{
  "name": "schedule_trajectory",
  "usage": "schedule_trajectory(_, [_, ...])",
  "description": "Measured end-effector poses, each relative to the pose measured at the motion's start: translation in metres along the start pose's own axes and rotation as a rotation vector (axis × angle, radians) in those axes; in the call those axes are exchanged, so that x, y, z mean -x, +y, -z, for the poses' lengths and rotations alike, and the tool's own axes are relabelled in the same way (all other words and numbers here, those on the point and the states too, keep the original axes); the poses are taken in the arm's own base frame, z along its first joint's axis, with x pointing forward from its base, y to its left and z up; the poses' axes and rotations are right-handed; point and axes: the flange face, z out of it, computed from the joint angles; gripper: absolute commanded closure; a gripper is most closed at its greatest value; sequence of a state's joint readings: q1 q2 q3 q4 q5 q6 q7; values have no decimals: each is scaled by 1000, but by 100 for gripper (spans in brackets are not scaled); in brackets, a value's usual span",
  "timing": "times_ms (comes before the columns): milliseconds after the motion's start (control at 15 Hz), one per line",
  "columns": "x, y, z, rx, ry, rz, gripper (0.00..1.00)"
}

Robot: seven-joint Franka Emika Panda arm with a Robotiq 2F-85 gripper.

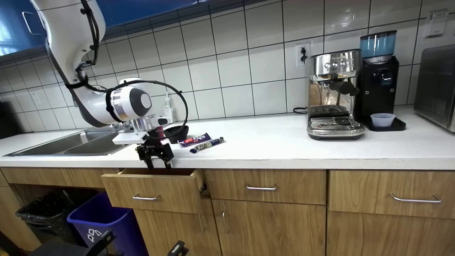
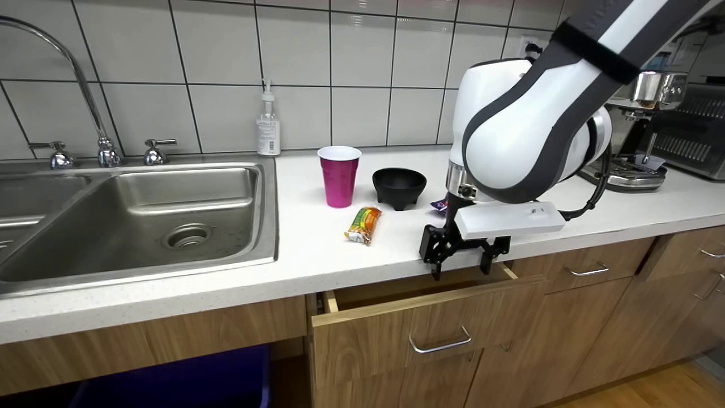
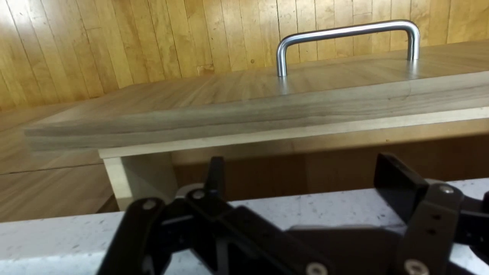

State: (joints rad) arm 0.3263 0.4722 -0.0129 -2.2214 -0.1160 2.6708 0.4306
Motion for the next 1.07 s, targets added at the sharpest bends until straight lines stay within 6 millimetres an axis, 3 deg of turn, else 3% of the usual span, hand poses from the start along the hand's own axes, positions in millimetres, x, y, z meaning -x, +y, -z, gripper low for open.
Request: schedule_trajectory(1067, [5,-4,0,28,53,60,0])
